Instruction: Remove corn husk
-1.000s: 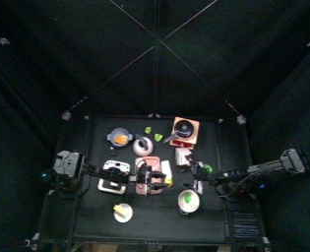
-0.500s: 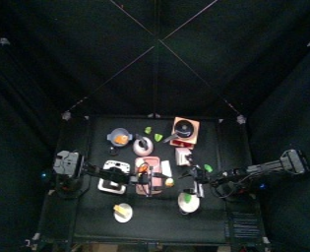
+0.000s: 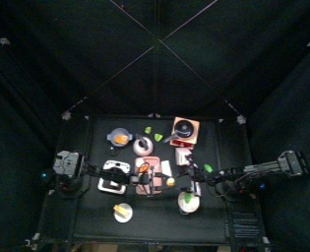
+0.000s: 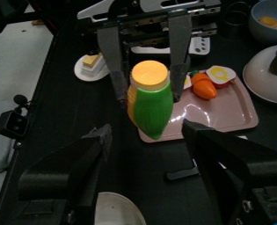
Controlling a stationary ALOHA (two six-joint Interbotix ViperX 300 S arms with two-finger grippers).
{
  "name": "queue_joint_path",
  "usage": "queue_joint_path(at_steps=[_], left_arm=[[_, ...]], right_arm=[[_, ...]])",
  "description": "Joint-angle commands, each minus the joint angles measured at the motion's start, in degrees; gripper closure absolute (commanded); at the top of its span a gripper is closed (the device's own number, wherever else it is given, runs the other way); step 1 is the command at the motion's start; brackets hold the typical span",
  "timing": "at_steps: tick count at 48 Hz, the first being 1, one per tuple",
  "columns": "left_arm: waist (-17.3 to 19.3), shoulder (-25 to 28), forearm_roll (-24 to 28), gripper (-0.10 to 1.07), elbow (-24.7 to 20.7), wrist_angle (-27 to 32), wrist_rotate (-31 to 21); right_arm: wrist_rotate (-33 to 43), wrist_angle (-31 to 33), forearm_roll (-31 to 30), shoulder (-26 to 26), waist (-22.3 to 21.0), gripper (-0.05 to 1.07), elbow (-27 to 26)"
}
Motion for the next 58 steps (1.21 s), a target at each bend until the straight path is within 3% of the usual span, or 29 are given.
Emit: queue_joint_path(at_steps=[1,28,47,58], left_arm=[[-0.18,-1.23,-0.09,0.31,-1.76,-0.35,0.09],[-0.18,-0.62,-0.18,0.31,-2.46,-0.35,0.18],[0.0,-0.53,-0.18,0.31,-2.55,-0.35,0.09],[0.0,-0.53,-0.18,0.31,-2.2,-0.18,0.09]], right_arm=[[-0.09,-0.62,-0.26,0.26,-0.62,0.08,-1.85],[0.0,-2.02,-1.05,0.62,-1.14,0.1,-2.29],[0.0,-2.2,-1.05,0.18,-1.85,0.45,-2.46],[0.0,-2.2,-0.79,-1.41,-1.85,0.52,-1.85]])
